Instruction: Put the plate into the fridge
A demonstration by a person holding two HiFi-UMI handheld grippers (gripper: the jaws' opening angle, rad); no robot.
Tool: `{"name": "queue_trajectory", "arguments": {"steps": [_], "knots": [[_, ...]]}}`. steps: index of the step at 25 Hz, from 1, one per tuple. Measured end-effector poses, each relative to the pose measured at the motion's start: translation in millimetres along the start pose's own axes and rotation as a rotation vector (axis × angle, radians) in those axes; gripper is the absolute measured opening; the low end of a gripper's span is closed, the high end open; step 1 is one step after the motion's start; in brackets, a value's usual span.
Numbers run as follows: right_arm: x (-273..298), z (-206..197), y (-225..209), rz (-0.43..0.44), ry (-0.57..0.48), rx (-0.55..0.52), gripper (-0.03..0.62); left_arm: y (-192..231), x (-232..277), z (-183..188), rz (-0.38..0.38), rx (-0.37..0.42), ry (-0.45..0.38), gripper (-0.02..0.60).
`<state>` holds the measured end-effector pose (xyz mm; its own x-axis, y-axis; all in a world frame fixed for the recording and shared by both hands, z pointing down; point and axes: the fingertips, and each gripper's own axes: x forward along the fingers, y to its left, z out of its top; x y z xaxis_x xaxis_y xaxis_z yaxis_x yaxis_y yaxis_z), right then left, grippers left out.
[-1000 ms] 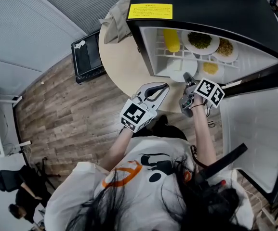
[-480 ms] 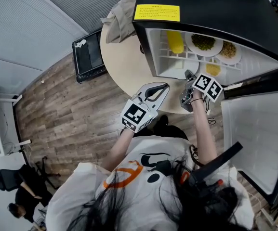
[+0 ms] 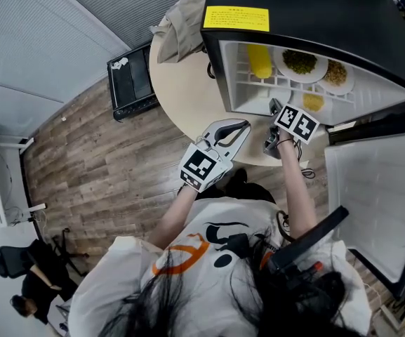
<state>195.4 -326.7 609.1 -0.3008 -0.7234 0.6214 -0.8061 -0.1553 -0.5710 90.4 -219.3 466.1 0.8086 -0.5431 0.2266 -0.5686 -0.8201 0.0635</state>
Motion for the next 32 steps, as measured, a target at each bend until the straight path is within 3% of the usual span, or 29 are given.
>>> {"name": "queue_trajectory", "arguments": {"steps": [9, 10, 12, 19, 32], "knots": [[4, 11, 1, -0.165, -0.043, -0.366, 0.171, -1, -5, 2, 0.005, 0.012, 0.0, 0.011], [4, 10, 1, -0.183, -0.042, -0.403, 0.232, -2, -6, 1, 0.006, 0.013, 0.003, 0.011], [7, 6, -1, -0.216, -0.033, -0.472, 0.264, -3, -7, 0, 0.007, 0.015, 0.007, 0.011], [7, 10, -1, -0.265, -0.055, -0.586, 0.299, -4, -7, 0, 0.011, 0.022, 0.013, 0.011], [-9, 10, 2, -0.183, -0.077, -0.422, 0.296, -7, -8, -3, 0.014, 0.005, 0.021, 0.011]]}}
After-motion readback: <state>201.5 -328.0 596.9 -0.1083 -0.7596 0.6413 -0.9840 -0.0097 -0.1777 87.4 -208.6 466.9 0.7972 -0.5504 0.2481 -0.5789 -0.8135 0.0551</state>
